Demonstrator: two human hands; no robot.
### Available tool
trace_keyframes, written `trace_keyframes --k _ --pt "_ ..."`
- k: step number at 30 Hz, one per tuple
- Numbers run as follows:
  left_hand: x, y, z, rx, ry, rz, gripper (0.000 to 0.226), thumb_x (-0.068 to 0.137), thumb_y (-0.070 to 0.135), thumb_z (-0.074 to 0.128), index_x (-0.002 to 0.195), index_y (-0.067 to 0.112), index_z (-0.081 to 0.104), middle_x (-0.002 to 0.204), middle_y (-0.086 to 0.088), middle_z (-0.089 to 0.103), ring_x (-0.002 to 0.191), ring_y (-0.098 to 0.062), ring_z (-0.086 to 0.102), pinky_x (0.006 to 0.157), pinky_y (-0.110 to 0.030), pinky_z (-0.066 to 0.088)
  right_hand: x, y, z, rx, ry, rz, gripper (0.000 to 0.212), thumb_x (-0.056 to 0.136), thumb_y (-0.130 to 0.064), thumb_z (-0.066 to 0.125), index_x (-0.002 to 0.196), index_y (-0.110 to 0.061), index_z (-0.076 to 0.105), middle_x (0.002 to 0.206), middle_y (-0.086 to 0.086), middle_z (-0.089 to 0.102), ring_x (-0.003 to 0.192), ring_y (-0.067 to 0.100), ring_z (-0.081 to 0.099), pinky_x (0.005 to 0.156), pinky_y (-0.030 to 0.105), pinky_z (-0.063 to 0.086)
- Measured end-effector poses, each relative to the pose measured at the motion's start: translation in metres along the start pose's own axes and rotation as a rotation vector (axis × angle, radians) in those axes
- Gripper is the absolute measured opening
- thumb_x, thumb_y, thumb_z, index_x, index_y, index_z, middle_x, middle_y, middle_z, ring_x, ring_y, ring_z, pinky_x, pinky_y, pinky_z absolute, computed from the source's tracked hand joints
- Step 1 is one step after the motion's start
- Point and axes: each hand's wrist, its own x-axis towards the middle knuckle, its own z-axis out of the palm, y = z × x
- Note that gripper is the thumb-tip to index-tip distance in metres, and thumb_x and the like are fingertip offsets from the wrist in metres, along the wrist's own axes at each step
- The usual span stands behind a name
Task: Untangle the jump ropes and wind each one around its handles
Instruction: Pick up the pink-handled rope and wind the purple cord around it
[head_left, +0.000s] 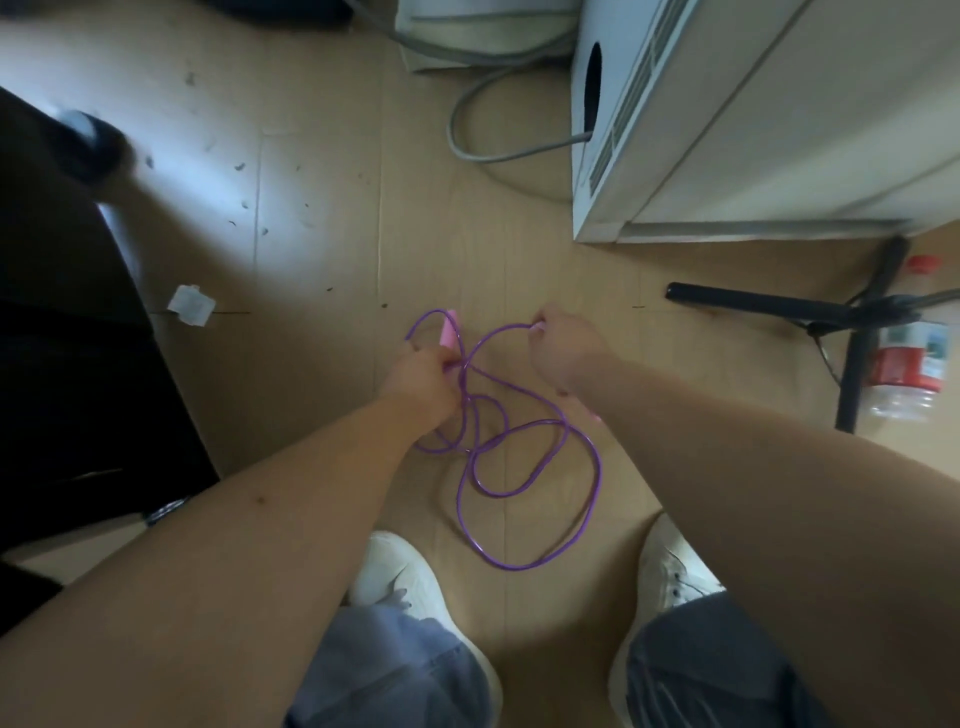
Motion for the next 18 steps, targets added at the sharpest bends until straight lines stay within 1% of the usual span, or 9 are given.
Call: trace_keyframes --k 1,3,5,7,10,11,13,16,18 --pt "-0.006 0.003 -0.005 0.008 0.003 0.010 0.045 0.090 0.018 0.063 0.135 0.025 0.060 0.130 -0.016 0.056 0.121 -0.031 0.055 0.102 -0.032 0.044 -0.006 -0.003 -0.007 0.015 0.020 -0.008 0.033 0.104 -0.026 0.037 0.129 -0.010 0.051 0.122 0.021 0.059 0.107 0.038 0.059 0.086 0.040 0.051" --pt "-0.019 0.010 -0.016 0.003 0.036 0.050 0.047 0.087 0.019 0.067 0.134 0.022 0.060 0.128 -0.012 0.060 0.118 -0.029 0.058 0.100 -0.029 0.044 -0.019 -0.005 -0.020 0.018 0.054 -0.018 0.033 0.101 -0.027 0.045 0.128 -0.009 0.050 0.123 0.017 0.059 0.112 0.036 0.058 0.083 0.037 0.047" --pt "-0.034 0.017 -0.026 -0.065 0.084 0.093 0.044 0.085 0.015 0.066 0.129 0.019 0.063 0.120 -0.006 0.066 0.108 -0.022 0.063 0.092 -0.024 0.046 -0.036 -0.011 -0.035 -0.011 0.058 -0.040 0.035 0.098 -0.026 0.053 0.128 -0.008 0.053 0.125 0.015 0.059 0.117 0.034 0.056 0.082 0.033 0.042" --pt "-0.053 0.022 -0.036 -0.150 0.110 0.103 0.046 0.084 0.008 0.065 0.129 0.016 0.062 0.116 -0.005 0.067 0.100 -0.020 0.064 0.085 -0.020 0.045 -0.057 -0.020 -0.047 -0.112 0.054 -0.093 0.032 0.100 -0.025 0.051 0.125 -0.006 0.057 0.123 0.015 0.060 0.118 0.034 0.056 0.085 0.033 0.043" --pt "-0.090 0.027 -0.052 -0.202 0.157 0.135 0.048 0.083 0.008 0.066 0.130 0.017 0.061 0.120 -0.004 0.068 0.097 -0.016 0.062 0.080 -0.014 0.040 -0.094 -0.029 -0.062 -0.204 0.111 -0.160 0.033 0.100 -0.037 0.050 0.115 -0.010 0.061 0.105 0.011 0.061 0.104 0.029 0.060 0.076 0.032 0.039" --pt "-0.103 0.030 -0.058 -0.204 0.170 0.155 0.048 0.083 0.009 0.066 0.130 0.018 0.061 0.121 -0.003 0.068 0.095 -0.013 0.060 0.077 -0.010 0.037 -0.106 -0.031 -0.066 -0.213 0.126 -0.190 0.029 0.097 -0.035 0.053 0.113 -0.013 0.062 0.101 0.009 0.061 0.099 0.028 0.060 0.074 0.030 0.037" --pt "-0.127 0.036 -0.071 -0.197 0.199 0.198 0.050 0.082 0.008 0.066 0.131 0.018 0.061 0.120 -0.001 0.068 0.092 -0.009 0.056 0.070 -0.005 0.032 -0.129 -0.035 -0.075 -0.202 0.136 -0.253 0.023 0.093 -0.028 0.057 0.112 -0.016 0.061 0.097 0.005 0.058 0.099 0.029 0.060 0.073 0.028 0.036" --pt "-0.158 0.044 -0.091 -0.188 0.272 0.275 0.053 0.078 0.004 0.066 0.129 0.021 0.064 0.120 0.001 0.069 0.098 -0.009 0.058 0.075 -0.009 0.034 -0.161 -0.042 -0.090 -0.155 0.162 -0.316 0.014 0.093 -0.027 0.059 0.103 -0.018 0.054 0.093 0.002 0.052 0.091 0.028 0.054 0.074 0.028 0.036" --pt "-0.178 0.048 -0.102 -0.195 0.321 0.316 0.050 0.078 0.008 0.070 0.125 0.023 0.068 0.118 0.002 0.070 0.104 -0.010 0.061 0.079 -0.010 0.036 -0.179 -0.046 -0.098 -0.155 0.210 -0.325 0.016 0.093 -0.031 0.059 0.100 -0.018 0.053 0.093 0.003 0.053 0.089 0.028 0.052 0.074 0.030 0.037"
